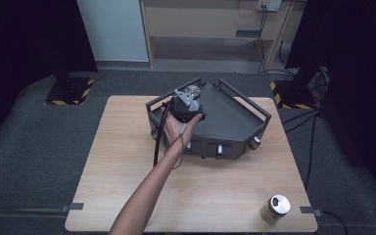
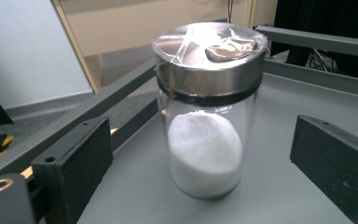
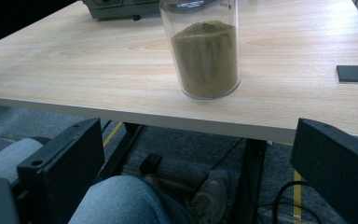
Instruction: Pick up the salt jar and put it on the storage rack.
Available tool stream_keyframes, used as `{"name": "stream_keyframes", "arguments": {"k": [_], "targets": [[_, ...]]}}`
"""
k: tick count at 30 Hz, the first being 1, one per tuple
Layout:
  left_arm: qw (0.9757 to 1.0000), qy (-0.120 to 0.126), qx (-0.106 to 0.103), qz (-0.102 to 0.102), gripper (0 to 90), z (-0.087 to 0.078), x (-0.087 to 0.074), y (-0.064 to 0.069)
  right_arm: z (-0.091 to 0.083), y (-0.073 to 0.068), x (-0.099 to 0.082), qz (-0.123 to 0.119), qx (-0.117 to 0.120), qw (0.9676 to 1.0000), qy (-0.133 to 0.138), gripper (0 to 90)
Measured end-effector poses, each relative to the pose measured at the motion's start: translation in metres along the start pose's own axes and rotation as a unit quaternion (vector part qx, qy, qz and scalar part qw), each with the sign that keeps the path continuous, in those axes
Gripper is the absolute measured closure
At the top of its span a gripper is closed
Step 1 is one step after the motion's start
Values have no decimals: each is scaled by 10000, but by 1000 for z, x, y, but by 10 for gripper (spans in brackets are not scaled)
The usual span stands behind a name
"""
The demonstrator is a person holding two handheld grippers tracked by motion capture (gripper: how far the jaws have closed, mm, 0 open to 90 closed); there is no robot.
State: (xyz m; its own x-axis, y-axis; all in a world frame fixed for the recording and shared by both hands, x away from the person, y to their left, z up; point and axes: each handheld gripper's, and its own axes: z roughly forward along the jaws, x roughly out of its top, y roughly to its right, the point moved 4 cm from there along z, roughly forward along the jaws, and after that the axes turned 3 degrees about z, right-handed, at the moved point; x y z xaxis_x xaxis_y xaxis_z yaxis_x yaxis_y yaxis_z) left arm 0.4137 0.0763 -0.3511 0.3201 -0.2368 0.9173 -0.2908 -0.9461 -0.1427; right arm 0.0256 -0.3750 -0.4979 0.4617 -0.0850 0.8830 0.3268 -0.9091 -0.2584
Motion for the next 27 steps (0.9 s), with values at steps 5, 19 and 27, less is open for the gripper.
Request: {"name": "stream_keyframes", "arguments": {"k": [5, 19, 27], "targets": [[10000, 53, -15, 28, 48, -17, -2, -3, 0, -1, 0, -29, 30, 10000, -2, 33], [9998, 123, -84, 127, 48, -55, -18, -3, -1, -5, 1, -117, 93, 9999, 8, 32], [9995, 108, -222, 208, 48, -72, -28, -2, 0, -7, 1, -147, 146, 9998, -5, 33]]}}
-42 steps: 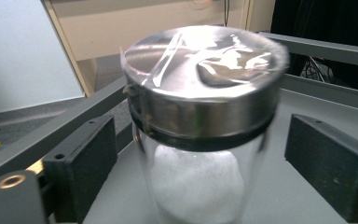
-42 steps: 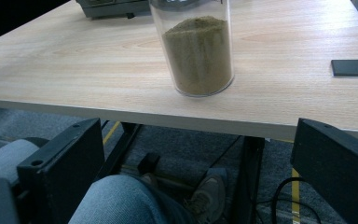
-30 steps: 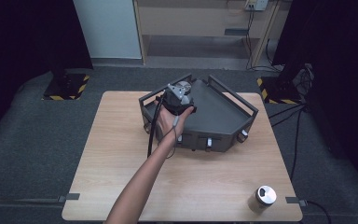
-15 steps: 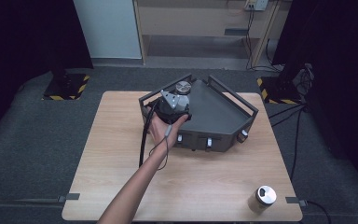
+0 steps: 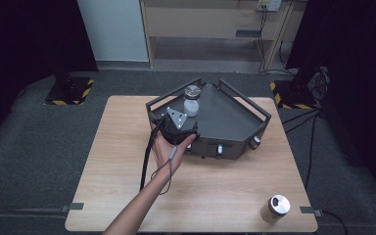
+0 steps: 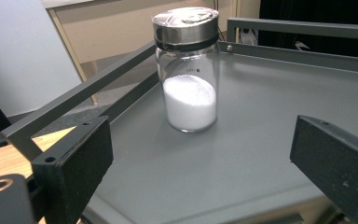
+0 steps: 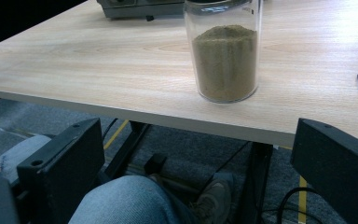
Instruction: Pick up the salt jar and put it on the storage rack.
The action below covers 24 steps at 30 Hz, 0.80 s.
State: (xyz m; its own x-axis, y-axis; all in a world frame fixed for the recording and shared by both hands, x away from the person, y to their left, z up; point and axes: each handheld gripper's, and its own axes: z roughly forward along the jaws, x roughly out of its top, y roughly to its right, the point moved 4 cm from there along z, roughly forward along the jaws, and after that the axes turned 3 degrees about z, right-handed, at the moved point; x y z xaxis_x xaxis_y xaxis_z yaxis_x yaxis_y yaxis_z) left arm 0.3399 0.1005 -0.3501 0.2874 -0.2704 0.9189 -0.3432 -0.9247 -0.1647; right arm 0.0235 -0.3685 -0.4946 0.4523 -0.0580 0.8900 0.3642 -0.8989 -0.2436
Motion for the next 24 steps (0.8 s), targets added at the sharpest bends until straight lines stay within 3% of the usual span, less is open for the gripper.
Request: {"name": "stream_keyframes", "arguments": {"k": [15, 20, 24], "targets": [[9999, 19, -145, -43, 48, -29, -22, -1, 1, -4, 0, -40, 30, 10000, -17, 32], [9997, 68, -230, -40, 49, -45, -36, 1, 1, -4, 0, -45, 27, 10000, -3, 32], [9995, 140, -240, 124, 48, -63, -53, 3, 1, -4, 0, -75, 62, 10000, -18, 33]]}}
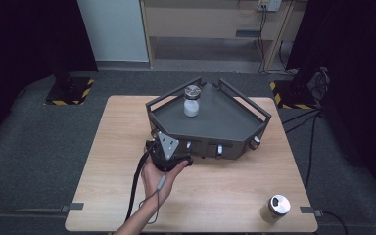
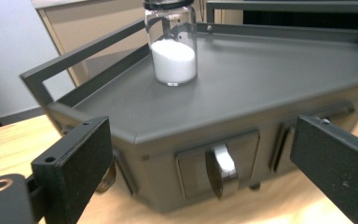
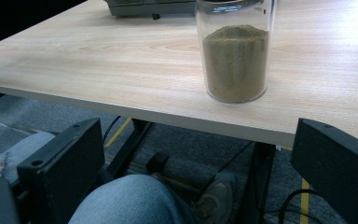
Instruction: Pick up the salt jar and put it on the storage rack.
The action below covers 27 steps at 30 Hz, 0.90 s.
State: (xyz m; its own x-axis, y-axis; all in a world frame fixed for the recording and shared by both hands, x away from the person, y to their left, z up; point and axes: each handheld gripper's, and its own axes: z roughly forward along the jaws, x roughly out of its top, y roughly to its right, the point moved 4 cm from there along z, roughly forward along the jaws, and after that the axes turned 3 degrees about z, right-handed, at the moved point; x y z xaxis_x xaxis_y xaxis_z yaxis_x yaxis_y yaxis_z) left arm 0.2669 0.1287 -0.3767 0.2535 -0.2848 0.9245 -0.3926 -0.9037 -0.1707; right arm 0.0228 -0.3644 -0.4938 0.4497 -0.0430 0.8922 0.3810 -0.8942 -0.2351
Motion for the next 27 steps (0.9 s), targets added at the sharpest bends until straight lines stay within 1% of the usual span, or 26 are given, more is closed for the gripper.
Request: {"name": "stream_keyframes", "arguments": {"k": [3, 5, 7, 10, 13, 15, 18, 24, 27], "targets": [[9999, -22, -70, -90, 49, -12, -14, -1, 1, 0, 0, -7, 22, 10000, 1, 33], [9999, -18, -39, -109, 48, -17, -22, -2, 1, -1, 0, -12, 32, 10000, -4, 32], [10000, -47, 12, -42, 48, -21, -28, -4, 1, -1, 0, -10, 59, 10000, -17, 33], [9999, -73, 6, -130, 48, -27, -36, -4, 1, -2, 0, -33, 81, 10000, -20, 32], [9999, -99, -7, -109, 48, -33, -44, -2, 1, -3, 1, -52, 91, 9999, -16, 33], [9998, -88, -10, -165, 48, -36, -48, 0, 2, -3, 0, -56, 97, 9999, -16, 32], [9999, -79, 13, -136, 48, -40, -52, 3, 2, -3, 1, -59, 116, 9999, -31, 32], [9998, -135, -12, -115, 48, -50, -64, 14, 2, -3, 1, -65, 136, 9999, -29, 32], [9998, -141, 3, -167, 50, -55, -73, 19, 2, -3, 1, -70, 154, 9999, -29, 32]]}}
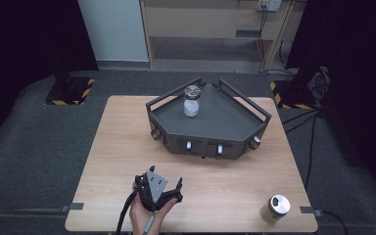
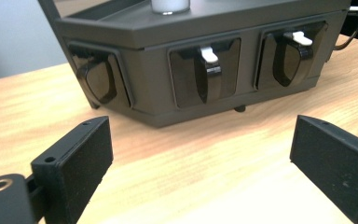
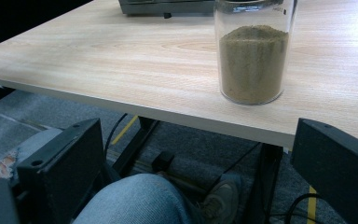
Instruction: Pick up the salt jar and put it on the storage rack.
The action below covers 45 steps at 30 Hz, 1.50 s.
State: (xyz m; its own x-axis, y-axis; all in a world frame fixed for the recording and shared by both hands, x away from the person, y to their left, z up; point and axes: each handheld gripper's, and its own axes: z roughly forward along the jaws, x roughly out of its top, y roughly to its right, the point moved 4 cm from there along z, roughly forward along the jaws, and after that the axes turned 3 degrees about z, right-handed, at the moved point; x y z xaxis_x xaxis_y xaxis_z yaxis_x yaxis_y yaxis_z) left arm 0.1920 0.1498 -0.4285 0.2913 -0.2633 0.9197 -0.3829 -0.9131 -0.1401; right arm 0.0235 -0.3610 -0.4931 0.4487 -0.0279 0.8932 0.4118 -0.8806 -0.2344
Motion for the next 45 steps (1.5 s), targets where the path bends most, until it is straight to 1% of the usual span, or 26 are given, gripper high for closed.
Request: {"name": "stream_keyframes", "arguments": {"k": [3, 7, 9, 12, 15, 19, 21, 27, 29, 30, 31, 33, 37, 40, 42, 45], "targets": [[10000, -66, 37, 12, 50, -3, -7, 4, 0, 0, 0, -2, 6, 10000, 0, 32], [9997, -170, 99, 117, 50, -8, -12, 5, -1, 1, 0, -15, 21, 10000, 5, 32], [9996, -166, 146, 160, 48, -11, -16, 7, -1, 1, 0, -25, 35, 10000, 5, 32], [9995, -234, 109, 180, 49, -12, -20, 8, 0, 1, 0, -41, 61, 10000, -1, 32], [9996, -218, 127, 154, 49, -13, -24, 9, 0, 0, 0, -56, 77, 10000, 1, 33], [9995, -183, 141, 232, 47, -11, -27, 10, -1, 1, 1, -71, 70, 10000, 6, 32], [9993, -230, 123, 264, 47, -11, -27, 10, -1, 1, 1, -61, 64, 10000, 4, 32], [9995, -203, 117, 209, 47, -12, -30, 8, -1, 1, 1, -59, 14, 10000, 23, 32], [9994, -205, 147, 231, 47, -13, -30, 7, 0, 1, 2, -49, 22, 10000, 15, 33], [9995, -184, 160, 193, 47, -13, -31, 7, 0, 2, 2, -68, 24, 10000, 22, 32], [9996, -190, 157, 170, 47, -14, -31, 6, 1, 2, 2, -73, 30, 10000, 17, 32], [9994, -204, 179, 209, 47, -15, -31, 6, 1, 2, 2, -71, 39, 10000, 16, 32], [9995, -215, 200, 97, 47, -18, -34, 2, 6, 3, 4, -71, 85, 9999, -7, 32], [9994, -222, 231, 110, 47, -19, -34, 1, 8, 3, 5, -98, 120, 9999, -27, 32], [9993, -239, 265, 76, 47, -19, -35, 0, 10, 2, 5, -90, 146, 9998, -36, 32], [9993, -276, 253, 44, 47, -18, -35, -1, 10, 2, 5, -89, 168, 9998, -54, 32]]}}
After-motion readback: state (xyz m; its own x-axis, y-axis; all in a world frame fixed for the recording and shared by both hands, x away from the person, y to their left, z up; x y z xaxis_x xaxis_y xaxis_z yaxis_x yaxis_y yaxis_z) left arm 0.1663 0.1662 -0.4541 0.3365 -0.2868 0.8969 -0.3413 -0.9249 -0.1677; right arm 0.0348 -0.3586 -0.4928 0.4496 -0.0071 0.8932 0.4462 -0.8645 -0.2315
